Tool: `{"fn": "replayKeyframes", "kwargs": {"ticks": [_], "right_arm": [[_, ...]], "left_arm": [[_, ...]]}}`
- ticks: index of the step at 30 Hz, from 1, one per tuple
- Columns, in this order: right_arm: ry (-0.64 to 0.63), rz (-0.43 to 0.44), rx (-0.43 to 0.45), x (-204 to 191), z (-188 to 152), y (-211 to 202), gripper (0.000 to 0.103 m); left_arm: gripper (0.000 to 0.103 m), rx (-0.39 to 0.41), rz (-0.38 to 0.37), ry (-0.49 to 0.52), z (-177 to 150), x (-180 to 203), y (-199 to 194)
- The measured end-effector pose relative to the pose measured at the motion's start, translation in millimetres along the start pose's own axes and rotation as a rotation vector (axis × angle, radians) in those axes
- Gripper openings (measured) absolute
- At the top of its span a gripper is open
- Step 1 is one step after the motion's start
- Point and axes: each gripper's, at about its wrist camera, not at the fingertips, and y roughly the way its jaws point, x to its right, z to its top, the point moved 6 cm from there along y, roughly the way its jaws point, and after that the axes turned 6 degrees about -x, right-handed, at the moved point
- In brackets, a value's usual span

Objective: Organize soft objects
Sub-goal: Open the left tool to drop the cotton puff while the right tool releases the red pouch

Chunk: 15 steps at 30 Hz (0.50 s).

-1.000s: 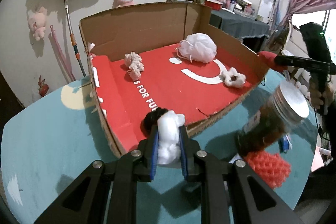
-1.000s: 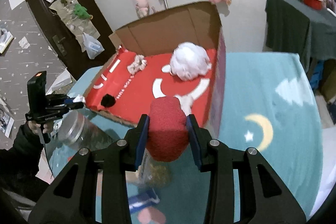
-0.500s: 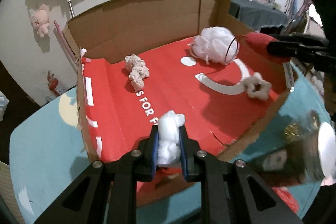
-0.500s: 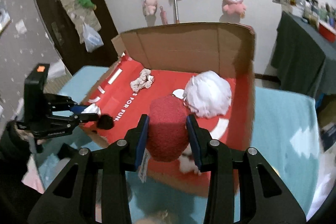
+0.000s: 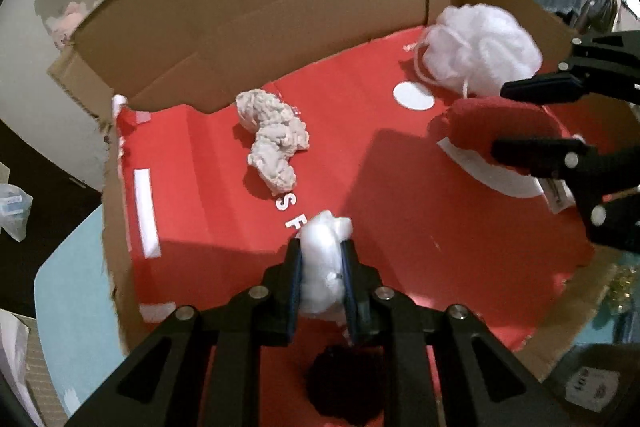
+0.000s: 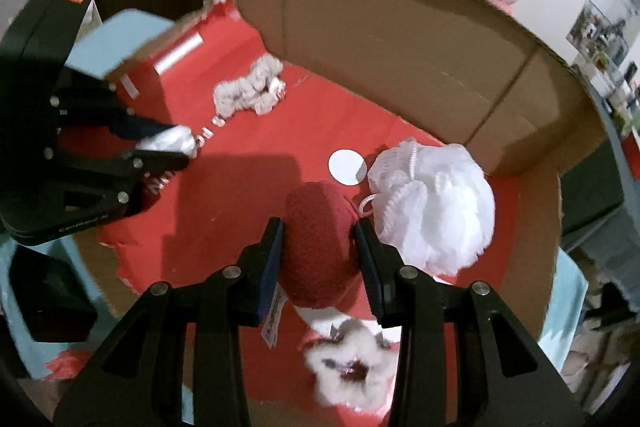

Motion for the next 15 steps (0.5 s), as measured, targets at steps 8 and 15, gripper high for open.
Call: {"fn": "replayKeyframes", "kwargs": {"ticks": [8,15], "right_arm": [[0.005,0.002,-0.079,8,-4,25,0.035],[0.049,0.033,-0.088,19,-8,26,0.038]], "left_arm": [[0.022,0.01,0.012,0.02,5,-2,1],[0.025,0.018,0.027,0.029,4,3,-1]]}}
